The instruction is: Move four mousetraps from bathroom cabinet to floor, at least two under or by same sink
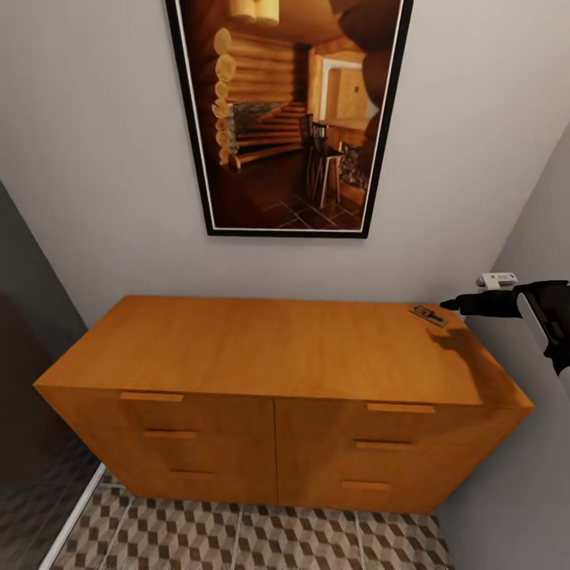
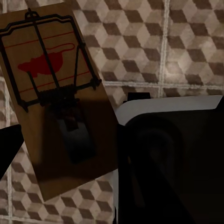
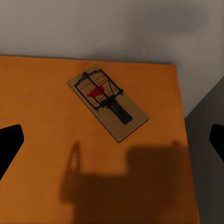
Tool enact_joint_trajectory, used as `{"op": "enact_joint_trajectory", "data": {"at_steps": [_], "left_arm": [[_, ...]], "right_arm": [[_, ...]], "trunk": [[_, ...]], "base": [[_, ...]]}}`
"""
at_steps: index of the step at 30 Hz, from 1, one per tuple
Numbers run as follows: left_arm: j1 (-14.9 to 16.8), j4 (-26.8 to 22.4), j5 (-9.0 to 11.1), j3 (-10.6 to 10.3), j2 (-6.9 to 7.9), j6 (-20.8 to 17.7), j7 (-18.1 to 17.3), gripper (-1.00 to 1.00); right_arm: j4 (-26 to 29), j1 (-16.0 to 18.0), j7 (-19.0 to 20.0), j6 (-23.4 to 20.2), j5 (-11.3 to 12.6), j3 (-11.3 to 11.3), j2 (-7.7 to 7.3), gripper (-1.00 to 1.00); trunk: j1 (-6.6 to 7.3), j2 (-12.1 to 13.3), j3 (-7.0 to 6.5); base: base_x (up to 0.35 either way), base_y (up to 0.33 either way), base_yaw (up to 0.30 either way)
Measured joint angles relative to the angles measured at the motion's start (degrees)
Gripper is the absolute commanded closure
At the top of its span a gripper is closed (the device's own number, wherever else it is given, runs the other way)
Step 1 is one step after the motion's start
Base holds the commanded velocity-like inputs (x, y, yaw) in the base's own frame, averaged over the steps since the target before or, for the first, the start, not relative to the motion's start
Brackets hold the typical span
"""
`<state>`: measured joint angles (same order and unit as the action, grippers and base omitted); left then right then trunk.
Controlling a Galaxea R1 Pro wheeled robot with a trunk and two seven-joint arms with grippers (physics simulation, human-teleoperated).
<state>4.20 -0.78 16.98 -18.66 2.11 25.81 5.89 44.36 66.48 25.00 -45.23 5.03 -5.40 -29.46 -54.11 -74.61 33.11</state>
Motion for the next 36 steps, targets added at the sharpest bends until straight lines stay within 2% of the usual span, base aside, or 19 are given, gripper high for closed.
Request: {"op": "enact_joint_trajectory", "data": {"at_steps": [26,36], "left_arm": [[0.0,0.1,0.0,0.0,0.00,0.0,0.0,1.00],[0.0,0.1,0.0,-0.1,0.00,0.0,0.0,1.00]], "right_arm": [[0.0,0.0,0.0,0.0,0.0,0.0,0.09,-1.00],[0.0,0.0,0.0,0.0,0.0,0.0,0.09,-1.00]], "trunk": [[0.00,0.0,2.34],[0.02,0.0,2.49]], "base": [[0.000,0.000,0.000],[0.074,0.000,0.000]]}}
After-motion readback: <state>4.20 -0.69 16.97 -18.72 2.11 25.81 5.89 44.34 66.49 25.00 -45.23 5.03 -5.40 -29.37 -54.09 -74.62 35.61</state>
